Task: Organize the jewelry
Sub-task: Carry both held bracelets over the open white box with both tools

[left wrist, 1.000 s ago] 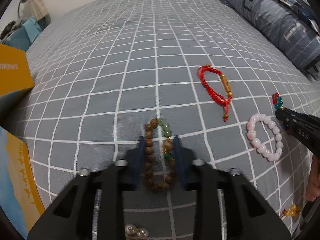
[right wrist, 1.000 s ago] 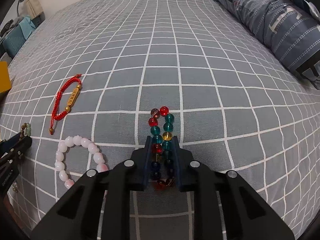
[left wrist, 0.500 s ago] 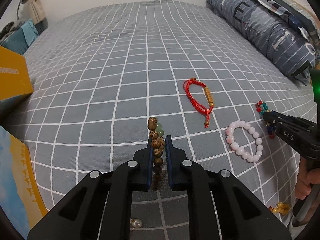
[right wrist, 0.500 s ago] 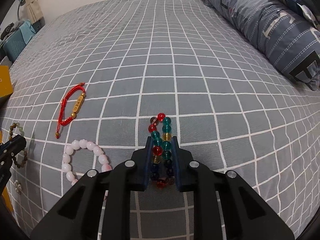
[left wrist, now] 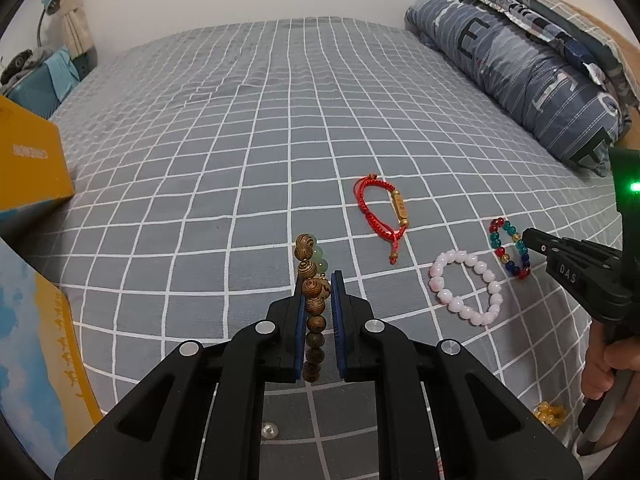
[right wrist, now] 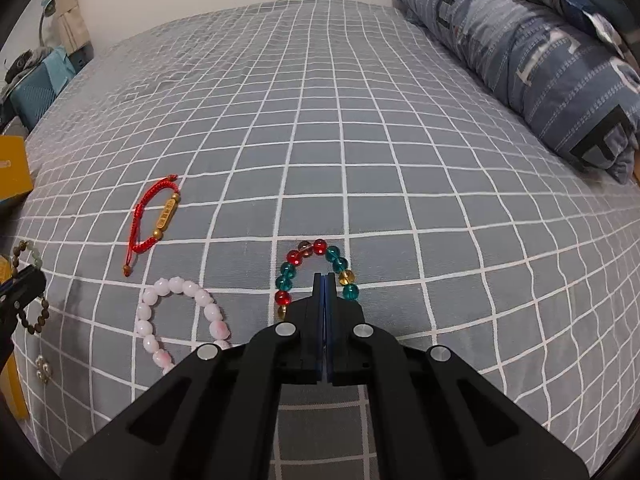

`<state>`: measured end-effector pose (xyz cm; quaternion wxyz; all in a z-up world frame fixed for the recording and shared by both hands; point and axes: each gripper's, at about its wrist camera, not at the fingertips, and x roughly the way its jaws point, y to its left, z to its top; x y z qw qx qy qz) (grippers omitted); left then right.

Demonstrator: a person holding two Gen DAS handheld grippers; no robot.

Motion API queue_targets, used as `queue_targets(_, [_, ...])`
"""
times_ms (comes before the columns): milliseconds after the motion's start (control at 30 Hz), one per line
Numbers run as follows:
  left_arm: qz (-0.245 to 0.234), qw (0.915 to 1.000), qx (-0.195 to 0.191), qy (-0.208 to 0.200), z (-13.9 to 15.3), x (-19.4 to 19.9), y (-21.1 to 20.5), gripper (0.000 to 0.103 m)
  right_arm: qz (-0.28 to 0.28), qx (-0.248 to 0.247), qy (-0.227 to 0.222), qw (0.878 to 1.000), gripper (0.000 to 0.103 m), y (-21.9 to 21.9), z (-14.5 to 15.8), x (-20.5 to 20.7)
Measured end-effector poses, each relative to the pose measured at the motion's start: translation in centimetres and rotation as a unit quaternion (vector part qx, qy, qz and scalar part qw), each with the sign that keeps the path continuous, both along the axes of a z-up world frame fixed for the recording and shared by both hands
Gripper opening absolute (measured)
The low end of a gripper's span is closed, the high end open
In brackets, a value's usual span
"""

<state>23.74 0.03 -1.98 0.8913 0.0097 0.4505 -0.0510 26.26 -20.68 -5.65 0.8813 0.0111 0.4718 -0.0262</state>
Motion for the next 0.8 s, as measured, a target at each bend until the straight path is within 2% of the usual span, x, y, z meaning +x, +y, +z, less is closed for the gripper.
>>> queue_targets(33, [0.001, 1.0, 0.0, 0.0, 0.0, 0.0, 0.0, 0.011, -0.005, 0.0, 0.004, 1.0, 0.003, -0.3, -0.2, 0.1])
queue_targets(133, [0.0, 1.0, 0.001, 0.003, -0.3, 0.0, -0.1, 0.011, -0.016, 0.009, 0.012, 1.0, 0.034, -1.1, -1.1, 0.5])
queue_targets(167, [0.0, 1.0, 0.003, 0.004, -0.4, 0.1, -0.1, 0.011, -0.021, 0.011, 0.012, 1.0, 0.035, -1.3, -1.4, 0.6])
queue_targets(300, [-0.002, 1.0, 0.006, 0.007, -0.8, 0.4, -0.2, 0.011, -0.023, 0.009, 0.026, 0.999, 0.035, -1.5, -2.4, 1.3])
queue_targets(333, [-0.002, 0.9999, 0.007, 0.009, -1.0, 0.5, -0.2, 0.011, -0.022, 0.006, 0.027, 0.999, 0.028, -1.4, -2.6, 1.4])
queue_targets(367, [-0.002, 0.9999, 0.007, 0.01, -1.1, 0.6, -0.2, 0.011, -0.019, 0.001, 0.026, 0.999, 0.01, -1.3, -2.6, 1.4])
queue_targets(800, [0.004, 1.0, 0.004, 0.003, -0.4, 0.2, 0.2, 0.011, -0.013, 0.016, -0.021, 1.0, 0.009, -1.0, 0.8, -0.3])
